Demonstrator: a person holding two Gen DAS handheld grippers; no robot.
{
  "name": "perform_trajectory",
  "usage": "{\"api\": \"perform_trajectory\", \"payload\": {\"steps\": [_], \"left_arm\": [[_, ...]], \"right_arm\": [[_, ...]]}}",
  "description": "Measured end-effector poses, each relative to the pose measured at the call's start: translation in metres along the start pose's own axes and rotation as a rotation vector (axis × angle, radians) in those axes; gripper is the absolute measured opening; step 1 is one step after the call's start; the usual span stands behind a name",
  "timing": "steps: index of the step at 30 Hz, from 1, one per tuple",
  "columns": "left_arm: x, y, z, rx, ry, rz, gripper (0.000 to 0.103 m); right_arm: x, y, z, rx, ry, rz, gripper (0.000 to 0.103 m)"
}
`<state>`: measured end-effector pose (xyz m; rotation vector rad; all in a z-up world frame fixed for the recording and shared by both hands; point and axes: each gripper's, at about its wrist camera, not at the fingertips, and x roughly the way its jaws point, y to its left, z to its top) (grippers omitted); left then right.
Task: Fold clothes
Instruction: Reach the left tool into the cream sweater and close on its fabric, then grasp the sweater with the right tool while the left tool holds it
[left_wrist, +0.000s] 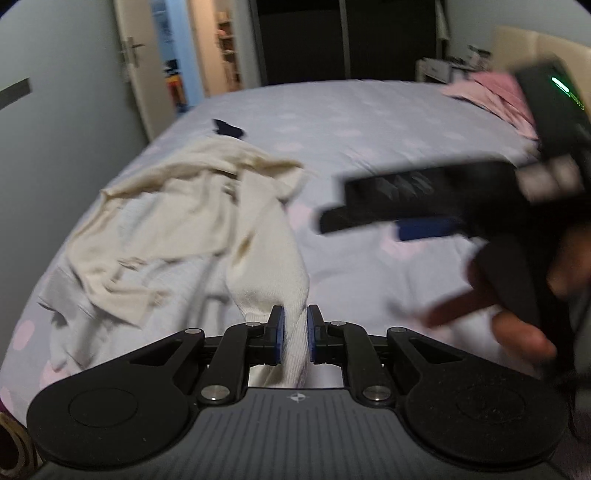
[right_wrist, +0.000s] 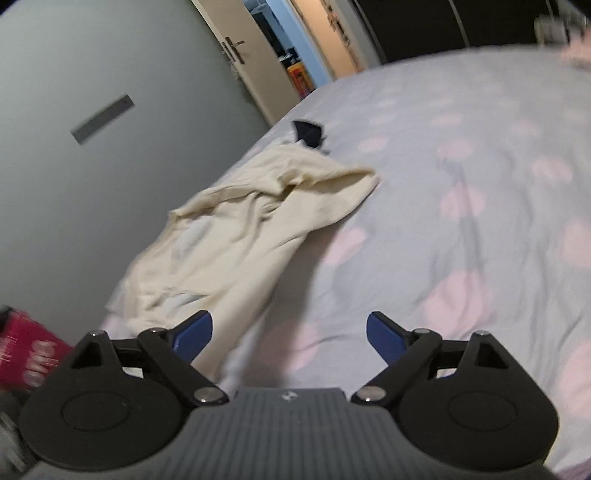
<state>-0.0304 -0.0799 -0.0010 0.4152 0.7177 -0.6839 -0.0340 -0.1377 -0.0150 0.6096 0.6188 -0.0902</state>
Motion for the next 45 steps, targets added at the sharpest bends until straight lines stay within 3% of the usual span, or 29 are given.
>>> {"api": "perform_trajectory", "payload": {"steps": [5,6,9,11,12,13,17,24,29,40,45], "left_arm": [[-0.003,-0.009,-0.013,0.014,0.024,-0.015,0.01],[-0.001,-0.007,-0.013,0.004,0.031,-0.014,0.01],[0.002,-0.002,-0.013,-0.028,0.05,-0.017,0.01],[0.002,-0.002,-0.014,-0.028,0.053,-0.016,0.01],[0.0,-0.004,-0.015,-0.029,0.052,-0.018,0.01],[-0.002,-0.006,-0.015,-0.03,0.049,-0.019,0.01],[-0.006,-0.01,-0.014,-0.042,0.037,-0.028,0.011],[-0.019,-0.017,-0.01,-0.041,0.023,-0.071,0.02],[-0.028,-0.02,-0.009,-0.001,0.01,-0.043,0.021],[-0.047,-0.004,0.029,0.106,-0.055,-0.016,0.021],[-0.049,-0.007,0.052,0.172,-0.08,-0.019,0.021]], "right_arm": [[0.017,0.01,-0.013,-0.01,0.144,0.091,0.089],[0.021,0.012,-0.016,-0.016,0.172,0.104,0.083],[0.032,0.017,-0.024,-0.02,0.23,0.116,0.053],[0.033,0.018,-0.027,-0.019,0.24,0.137,0.041],[0.031,0.019,-0.028,-0.027,0.237,0.152,0.025],[0.028,0.021,-0.028,-0.042,0.232,0.16,0.019],[0.014,0.033,-0.031,-0.129,0.176,0.113,0.01],[-0.015,0.036,-0.024,-0.226,0.067,-0.104,0.007],[-0.059,0.006,0.003,-0.184,-0.019,-0.281,0.007],[-0.208,-0.051,0.06,-0.171,-0.193,-0.63,0.006],[-0.275,-0.084,0.069,-0.157,-0.276,-0.852,0.006]]}}
